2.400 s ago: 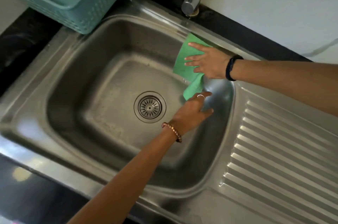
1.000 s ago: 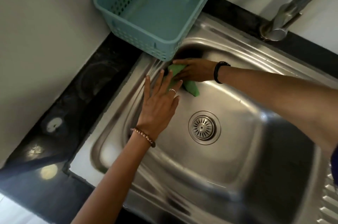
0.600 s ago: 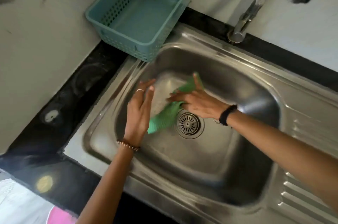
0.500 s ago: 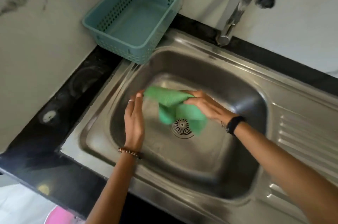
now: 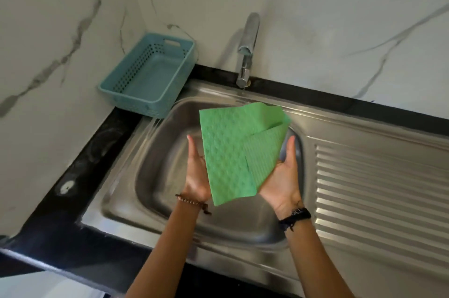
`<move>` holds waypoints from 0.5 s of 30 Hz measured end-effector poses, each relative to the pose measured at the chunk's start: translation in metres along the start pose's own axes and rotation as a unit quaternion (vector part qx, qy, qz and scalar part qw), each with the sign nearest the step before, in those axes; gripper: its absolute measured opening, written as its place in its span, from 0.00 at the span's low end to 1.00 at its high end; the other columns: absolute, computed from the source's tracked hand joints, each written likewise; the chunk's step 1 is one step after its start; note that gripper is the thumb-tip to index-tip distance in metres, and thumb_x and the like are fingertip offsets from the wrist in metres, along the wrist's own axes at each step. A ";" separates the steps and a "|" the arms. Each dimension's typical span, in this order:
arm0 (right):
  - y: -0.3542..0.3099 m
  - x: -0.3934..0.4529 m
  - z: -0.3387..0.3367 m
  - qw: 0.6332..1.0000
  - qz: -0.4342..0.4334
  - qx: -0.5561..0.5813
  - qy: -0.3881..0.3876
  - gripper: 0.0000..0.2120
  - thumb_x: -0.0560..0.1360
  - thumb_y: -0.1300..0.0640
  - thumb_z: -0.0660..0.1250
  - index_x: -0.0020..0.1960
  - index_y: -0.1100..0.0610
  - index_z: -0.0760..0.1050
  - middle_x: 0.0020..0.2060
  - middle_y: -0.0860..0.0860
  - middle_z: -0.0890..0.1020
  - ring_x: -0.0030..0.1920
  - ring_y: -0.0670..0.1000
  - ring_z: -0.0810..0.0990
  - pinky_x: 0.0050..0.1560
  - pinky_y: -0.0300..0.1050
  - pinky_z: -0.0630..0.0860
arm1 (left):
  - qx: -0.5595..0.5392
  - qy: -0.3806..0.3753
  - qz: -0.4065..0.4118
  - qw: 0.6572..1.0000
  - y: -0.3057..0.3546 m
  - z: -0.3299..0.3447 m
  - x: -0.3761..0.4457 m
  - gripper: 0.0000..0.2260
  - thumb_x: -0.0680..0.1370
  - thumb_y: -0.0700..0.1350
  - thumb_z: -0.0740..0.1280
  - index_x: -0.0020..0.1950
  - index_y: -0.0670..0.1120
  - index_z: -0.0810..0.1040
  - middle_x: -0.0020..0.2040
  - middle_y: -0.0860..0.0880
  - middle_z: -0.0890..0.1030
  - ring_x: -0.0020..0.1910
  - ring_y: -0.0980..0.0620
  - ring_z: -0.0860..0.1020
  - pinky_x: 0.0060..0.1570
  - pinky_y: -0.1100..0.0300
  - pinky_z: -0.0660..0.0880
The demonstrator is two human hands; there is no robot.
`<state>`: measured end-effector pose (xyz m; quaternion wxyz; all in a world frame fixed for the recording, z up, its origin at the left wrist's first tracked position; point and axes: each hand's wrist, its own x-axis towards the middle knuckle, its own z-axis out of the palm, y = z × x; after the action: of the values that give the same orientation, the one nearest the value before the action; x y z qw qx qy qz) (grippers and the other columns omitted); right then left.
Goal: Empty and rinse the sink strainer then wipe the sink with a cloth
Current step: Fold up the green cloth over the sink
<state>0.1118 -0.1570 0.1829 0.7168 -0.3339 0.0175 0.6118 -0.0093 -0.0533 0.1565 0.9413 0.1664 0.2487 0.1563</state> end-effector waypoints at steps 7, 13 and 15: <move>0.000 0.002 0.017 0.997 -0.054 0.018 -0.044 0.44 0.60 0.24 0.57 0.59 0.56 0.79 0.61 0.58 0.79 0.62 0.57 0.78 0.56 0.56 0.76 | 0.100 -0.089 0.014 0.991 0.049 0.021 -0.026 0.27 0.69 0.61 0.66 0.61 0.47 0.78 0.59 0.46 0.80 0.57 0.45 0.79 0.57 0.47 0.74; 0.026 0.016 0.020 0.997 -0.061 0.044 0.010 0.41 0.62 0.26 0.60 0.62 0.54 0.77 0.60 0.57 0.80 0.62 0.59 0.77 0.62 0.59 0.72 | 0.158 -0.097 -0.077 0.980 0.090 0.025 -0.046 0.23 0.64 0.49 0.72 0.57 0.41 0.79 0.50 0.42 0.84 0.47 0.46 0.83 0.48 0.50 0.81; 0.038 0.019 0.021 0.996 -0.074 0.047 0.025 0.32 0.67 0.31 0.60 0.58 0.53 0.80 0.54 0.55 0.83 0.55 0.57 0.81 0.56 0.57 0.77 | 0.209 -0.048 -0.087 0.973 0.101 0.023 -0.048 0.19 0.69 0.50 0.63 0.57 0.41 0.77 0.47 0.43 0.85 0.43 0.47 0.84 0.43 0.51 0.82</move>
<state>0.0749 -0.1286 0.1736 0.7742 -0.3155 0.0389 0.5473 -0.0585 0.0132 0.2348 0.9065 0.3445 0.2438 0.0100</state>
